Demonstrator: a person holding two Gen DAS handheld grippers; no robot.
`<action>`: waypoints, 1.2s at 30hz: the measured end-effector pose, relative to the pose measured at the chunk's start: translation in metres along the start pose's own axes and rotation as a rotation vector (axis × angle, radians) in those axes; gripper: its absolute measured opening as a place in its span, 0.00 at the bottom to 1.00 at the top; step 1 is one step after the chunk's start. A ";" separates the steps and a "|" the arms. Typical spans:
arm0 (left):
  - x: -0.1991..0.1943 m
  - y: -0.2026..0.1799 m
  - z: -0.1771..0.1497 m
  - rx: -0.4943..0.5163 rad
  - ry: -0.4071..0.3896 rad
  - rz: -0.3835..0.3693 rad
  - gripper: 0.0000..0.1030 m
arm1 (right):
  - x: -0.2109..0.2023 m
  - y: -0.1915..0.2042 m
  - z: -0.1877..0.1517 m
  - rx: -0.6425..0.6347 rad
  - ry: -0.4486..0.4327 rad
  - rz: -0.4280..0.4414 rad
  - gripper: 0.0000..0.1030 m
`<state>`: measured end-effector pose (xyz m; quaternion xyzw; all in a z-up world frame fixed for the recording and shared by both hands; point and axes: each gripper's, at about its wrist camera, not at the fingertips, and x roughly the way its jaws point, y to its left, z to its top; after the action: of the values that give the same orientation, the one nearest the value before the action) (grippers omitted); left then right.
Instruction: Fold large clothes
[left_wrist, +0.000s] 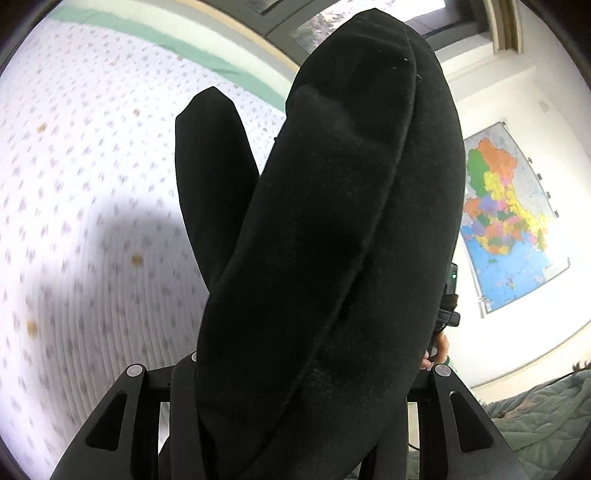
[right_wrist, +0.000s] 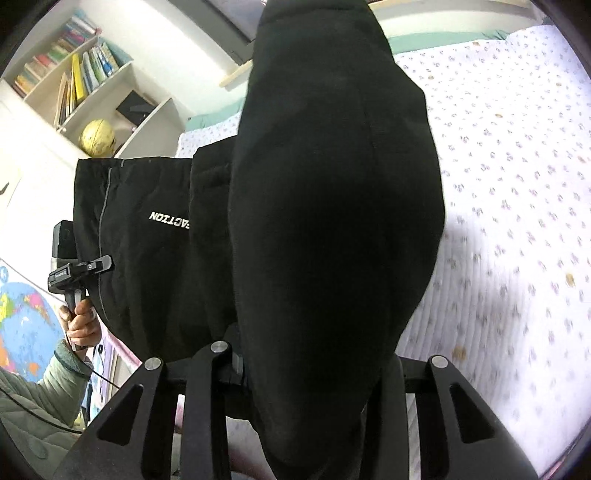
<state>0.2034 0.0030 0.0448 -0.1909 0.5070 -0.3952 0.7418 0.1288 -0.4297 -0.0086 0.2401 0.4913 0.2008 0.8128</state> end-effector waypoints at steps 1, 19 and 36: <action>0.001 0.006 -0.010 -0.021 0.007 -0.009 0.43 | 0.001 0.000 -0.004 0.009 0.015 -0.006 0.37; 0.052 0.199 -0.105 -0.203 -0.064 0.027 0.70 | 0.134 -0.102 -0.059 0.035 0.067 -0.276 0.74; -0.019 0.037 -0.134 0.192 -0.309 0.511 0.70 | 0.019 -0.042 -0.097 -0.038 -0.268 -0.355 0.81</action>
<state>0.0937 0.0564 -0.0240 -0.0440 0.3800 -0.2085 0.9001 0.0537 -0.4339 -0.0853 0.1588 0.4096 0.0301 0.8978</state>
